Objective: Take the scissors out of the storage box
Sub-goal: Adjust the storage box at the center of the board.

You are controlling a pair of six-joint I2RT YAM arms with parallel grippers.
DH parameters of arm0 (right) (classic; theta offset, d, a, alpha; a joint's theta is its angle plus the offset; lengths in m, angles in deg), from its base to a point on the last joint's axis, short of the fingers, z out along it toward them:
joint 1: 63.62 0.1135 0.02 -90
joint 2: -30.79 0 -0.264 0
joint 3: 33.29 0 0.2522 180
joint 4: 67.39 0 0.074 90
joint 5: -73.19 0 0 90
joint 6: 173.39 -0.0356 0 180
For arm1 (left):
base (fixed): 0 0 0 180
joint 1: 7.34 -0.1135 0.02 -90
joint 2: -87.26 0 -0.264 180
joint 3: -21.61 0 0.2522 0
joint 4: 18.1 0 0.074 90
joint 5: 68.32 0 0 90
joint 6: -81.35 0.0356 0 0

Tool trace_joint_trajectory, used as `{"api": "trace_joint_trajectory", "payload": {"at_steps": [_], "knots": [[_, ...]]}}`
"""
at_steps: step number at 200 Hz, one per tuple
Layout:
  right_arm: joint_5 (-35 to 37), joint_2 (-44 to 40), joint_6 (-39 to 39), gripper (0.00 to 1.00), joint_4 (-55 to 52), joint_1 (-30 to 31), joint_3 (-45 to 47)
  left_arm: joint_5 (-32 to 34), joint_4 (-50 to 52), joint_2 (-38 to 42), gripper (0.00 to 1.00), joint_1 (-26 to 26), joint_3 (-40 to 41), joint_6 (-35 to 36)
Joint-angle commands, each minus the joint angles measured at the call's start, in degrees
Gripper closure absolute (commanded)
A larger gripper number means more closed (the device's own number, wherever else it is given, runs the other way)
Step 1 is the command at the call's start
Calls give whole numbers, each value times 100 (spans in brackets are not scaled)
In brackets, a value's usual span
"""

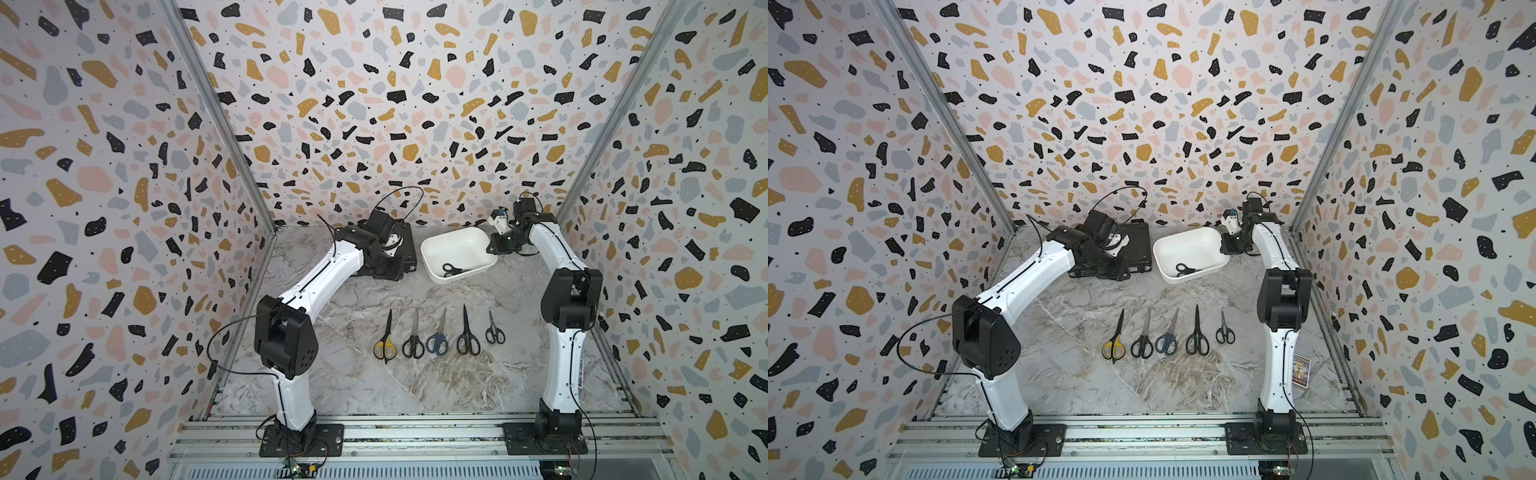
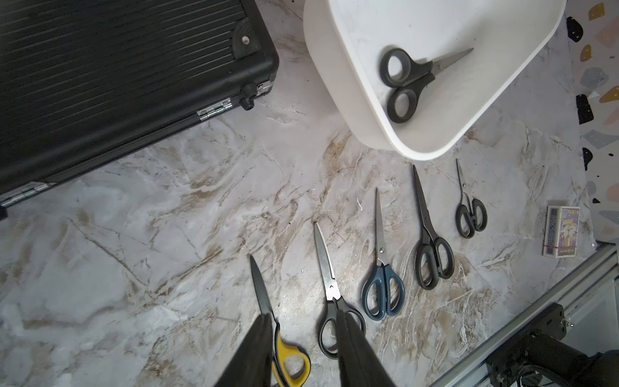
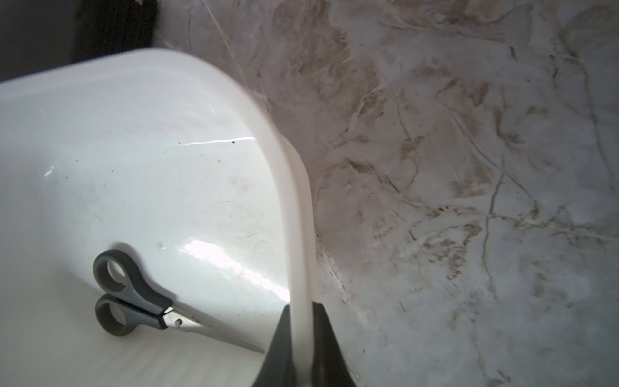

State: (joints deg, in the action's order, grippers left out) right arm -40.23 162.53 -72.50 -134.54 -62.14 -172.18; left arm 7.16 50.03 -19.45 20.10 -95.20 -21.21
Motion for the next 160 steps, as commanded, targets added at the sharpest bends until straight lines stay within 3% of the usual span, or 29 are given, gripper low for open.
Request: {"api": "trace_joint_trajectory", "payload": {"at_steps": [1,48,101,160], "knots": [[-412,-201,1302,100,-911,45,-266,-160,137,1,64,36,-396,384],[-490,-237,2026,100,-1209,52,-313,-247,152,-56,64,340,-414,588],[156,486,2086,100,-1173,90,-1189,-53,312,-253,65,438,-480,412],[566,834,1904,100,-796,118,-1242,-118,251,-392,65,453,-583,341]]}}
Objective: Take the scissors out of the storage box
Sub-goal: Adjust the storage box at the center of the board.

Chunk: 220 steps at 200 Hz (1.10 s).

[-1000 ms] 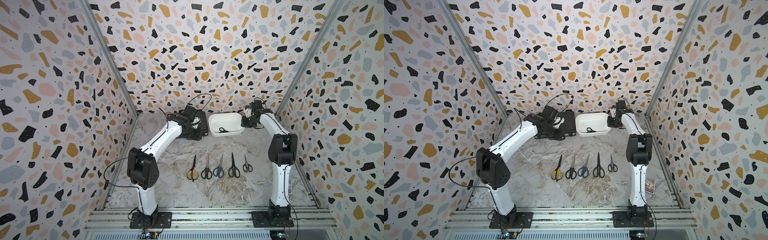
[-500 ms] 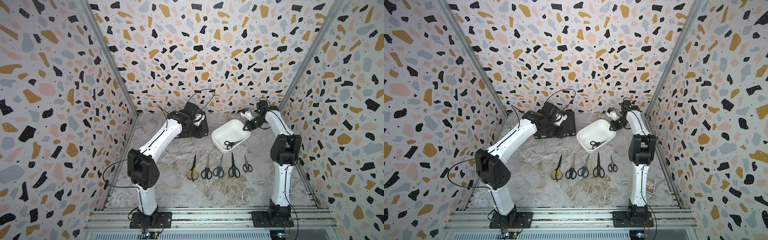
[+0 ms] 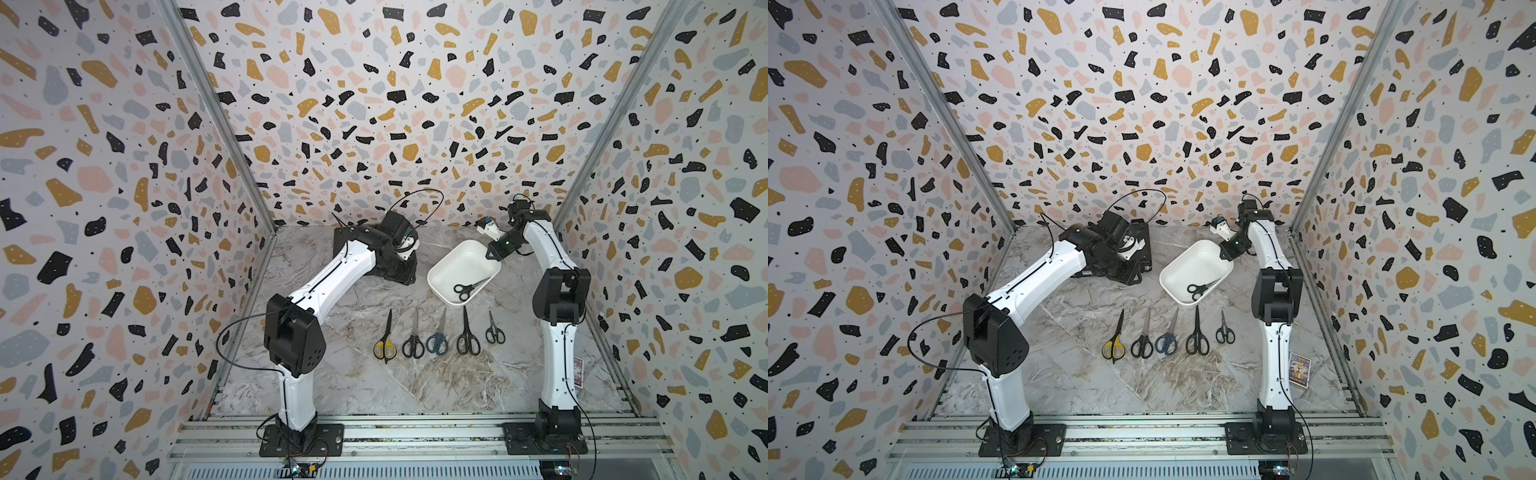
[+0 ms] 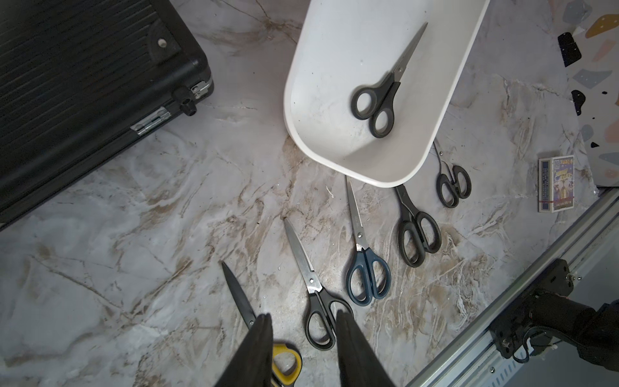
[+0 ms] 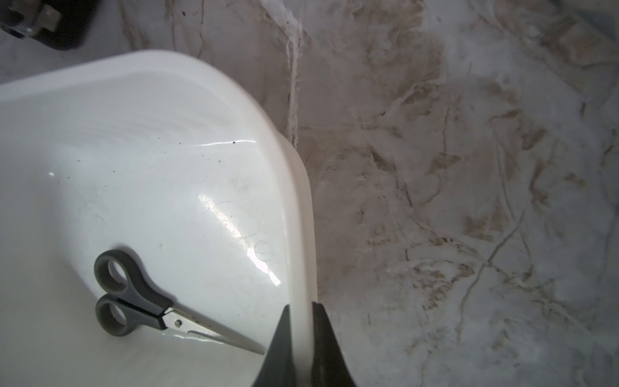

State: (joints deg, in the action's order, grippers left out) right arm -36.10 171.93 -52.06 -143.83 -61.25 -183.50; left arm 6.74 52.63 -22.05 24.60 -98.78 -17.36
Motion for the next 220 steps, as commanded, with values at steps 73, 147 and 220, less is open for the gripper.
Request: {"api": "trace_joint_trajectory", "payload": {"at_steps": [73,147,220], "knots": [[378,10,-730,100,799,108,10,-45,77,-554,65,137,-824,-8],[625,-326,-1155,61,1443,197,598,-146,-459,-1193,64,250,-1422,-18],[1957,-2697,-3081,44,4417,183,3562,429,-784,-2382,63,640,-2446,699]]}}
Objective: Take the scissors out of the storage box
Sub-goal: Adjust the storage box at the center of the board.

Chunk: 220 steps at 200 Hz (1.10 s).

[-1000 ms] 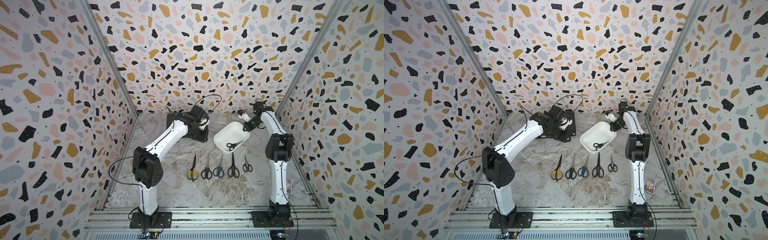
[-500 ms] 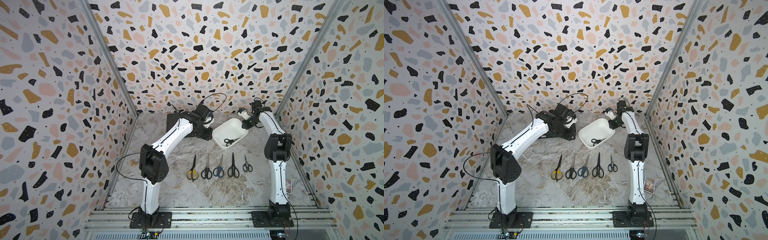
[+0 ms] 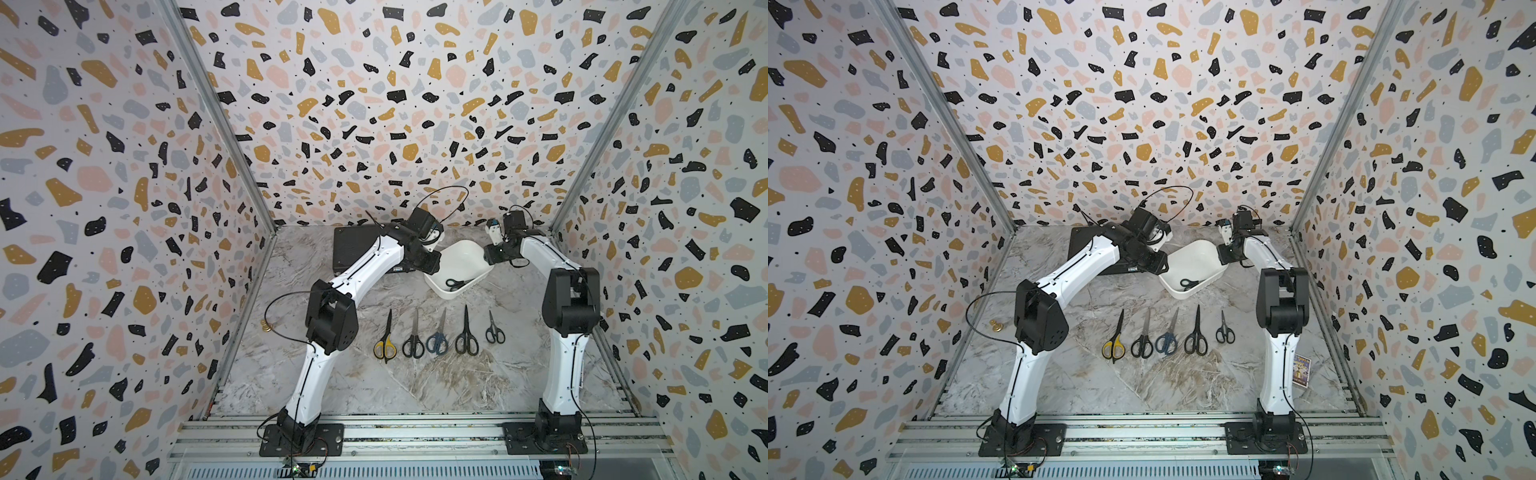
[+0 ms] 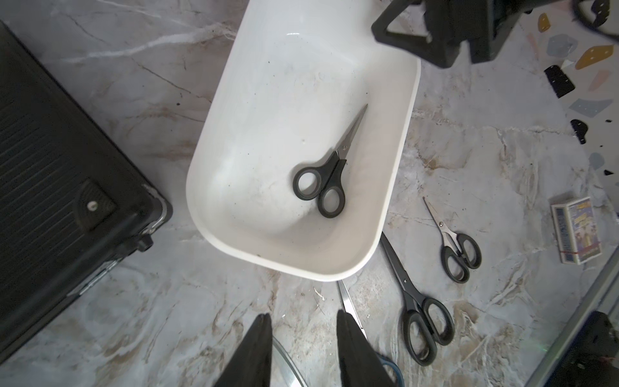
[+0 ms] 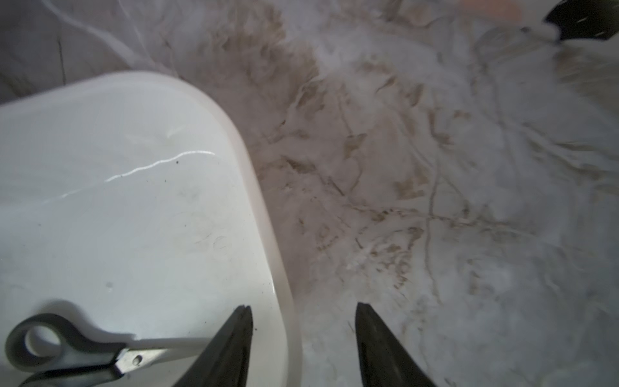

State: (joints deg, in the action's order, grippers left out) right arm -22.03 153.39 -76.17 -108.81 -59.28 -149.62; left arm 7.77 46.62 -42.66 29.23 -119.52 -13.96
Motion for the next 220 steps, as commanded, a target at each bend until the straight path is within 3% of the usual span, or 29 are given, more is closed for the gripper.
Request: {"api": "trace_joint_trajectory", "payload": {"at_steps": [1,49,157,220], "knots": [[562,-861,-679,44,913,-17,184,336,-183,-335,63,184,-396,356],[611,-1227,-1392,42,788,-18,755,775,-162,-1134,63,304,-1082,158],[8,-859,-2181,43,1049,-12,1221,701,-789,-1805,62,385,-1050,-650],[-421,-456,-2194,55,780,-10,1019,863,-545,-1860,62,394,-1032,-630]]}}
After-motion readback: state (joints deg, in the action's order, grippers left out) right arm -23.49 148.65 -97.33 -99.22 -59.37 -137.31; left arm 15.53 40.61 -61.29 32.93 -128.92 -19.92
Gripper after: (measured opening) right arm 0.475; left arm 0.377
